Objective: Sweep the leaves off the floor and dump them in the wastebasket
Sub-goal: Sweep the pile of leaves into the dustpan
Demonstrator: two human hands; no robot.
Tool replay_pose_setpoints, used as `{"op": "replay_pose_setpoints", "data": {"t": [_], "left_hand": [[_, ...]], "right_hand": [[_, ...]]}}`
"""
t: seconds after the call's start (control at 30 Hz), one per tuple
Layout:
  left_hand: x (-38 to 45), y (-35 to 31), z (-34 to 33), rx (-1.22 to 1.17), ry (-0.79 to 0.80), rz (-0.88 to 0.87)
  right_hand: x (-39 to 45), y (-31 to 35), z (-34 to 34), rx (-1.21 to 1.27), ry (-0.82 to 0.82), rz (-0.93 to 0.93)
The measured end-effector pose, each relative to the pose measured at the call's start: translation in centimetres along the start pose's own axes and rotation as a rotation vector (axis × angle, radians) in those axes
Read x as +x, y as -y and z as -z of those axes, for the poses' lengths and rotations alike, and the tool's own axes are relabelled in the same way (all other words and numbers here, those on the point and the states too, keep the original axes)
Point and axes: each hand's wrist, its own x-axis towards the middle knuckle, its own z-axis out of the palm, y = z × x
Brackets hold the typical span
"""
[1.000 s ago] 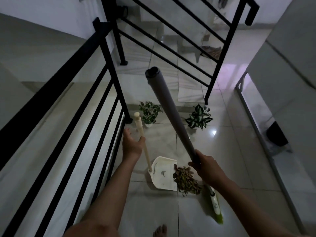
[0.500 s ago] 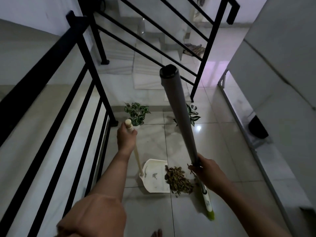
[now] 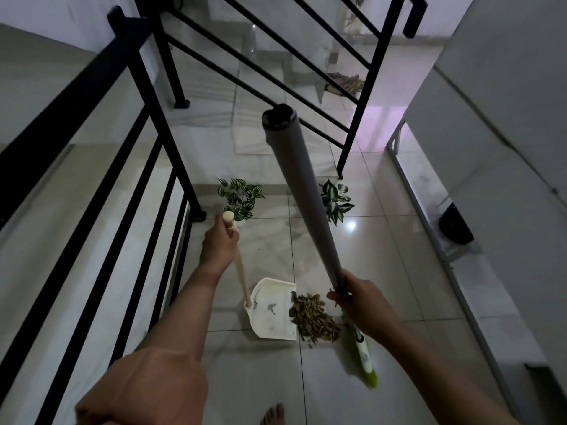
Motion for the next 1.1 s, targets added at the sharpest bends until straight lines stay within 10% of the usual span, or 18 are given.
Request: {"op": "replay_pose_setpoints", "data": {"t": [1.1], "left_hand": [[-1.0, 0.8, -1.6, -0.119, 0.061, -0.034]], "right_hand": [[-0.2, -1.0, 0.4, 0.064, 0.016, 0.024]]}}
